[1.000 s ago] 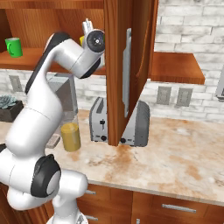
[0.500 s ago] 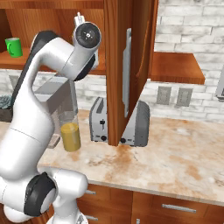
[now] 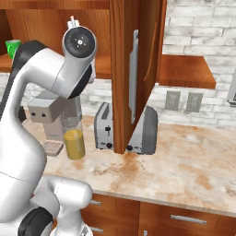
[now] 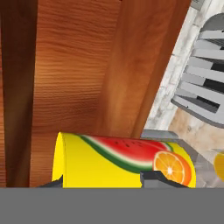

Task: There is a tray on the dining counter. Grab the cup, mug, and pitcher and place them on the tray. The pitcher may be placed next to the tray if it cannot fit the tray.

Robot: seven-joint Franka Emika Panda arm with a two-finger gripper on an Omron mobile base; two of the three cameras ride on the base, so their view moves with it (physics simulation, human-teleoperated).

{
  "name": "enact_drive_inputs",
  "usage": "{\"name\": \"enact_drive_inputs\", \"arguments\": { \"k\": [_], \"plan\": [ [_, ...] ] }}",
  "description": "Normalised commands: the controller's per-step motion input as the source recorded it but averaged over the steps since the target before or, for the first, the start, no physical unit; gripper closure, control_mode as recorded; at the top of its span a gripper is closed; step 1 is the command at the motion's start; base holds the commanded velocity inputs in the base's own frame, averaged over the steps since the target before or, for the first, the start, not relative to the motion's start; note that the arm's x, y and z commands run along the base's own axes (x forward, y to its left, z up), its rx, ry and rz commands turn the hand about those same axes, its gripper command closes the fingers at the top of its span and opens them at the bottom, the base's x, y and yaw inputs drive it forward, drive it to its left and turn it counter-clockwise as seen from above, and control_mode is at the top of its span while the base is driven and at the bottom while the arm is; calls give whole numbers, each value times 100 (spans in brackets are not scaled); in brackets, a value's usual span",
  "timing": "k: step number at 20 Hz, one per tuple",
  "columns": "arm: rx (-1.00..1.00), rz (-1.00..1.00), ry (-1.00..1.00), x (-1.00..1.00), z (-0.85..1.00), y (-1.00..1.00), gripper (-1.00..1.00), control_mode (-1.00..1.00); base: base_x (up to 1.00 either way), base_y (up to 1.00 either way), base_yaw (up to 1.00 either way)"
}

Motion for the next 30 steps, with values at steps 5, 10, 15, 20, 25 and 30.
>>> {"name": "enact_drive_inputs", "arguments": {
  "k": [5,10,15,20,25,30],
  "plan": [
    [0,0,11,-71,0,0,100,-100,0,0,0],
    [-1,0,9,-60,-8,3,100,-100,0,0,0],
    [-1,0,3,-42,-26,3,100,-100,0,0,0],
    [-8,0,0,-4,-42,21,100,-100,0,0,0],
    [-7,0,0,-16,-26,17,100,-100,0,0,0],
    [0,0,0,-46,-18,0,100,-100,0,0,0]
  ]
}}
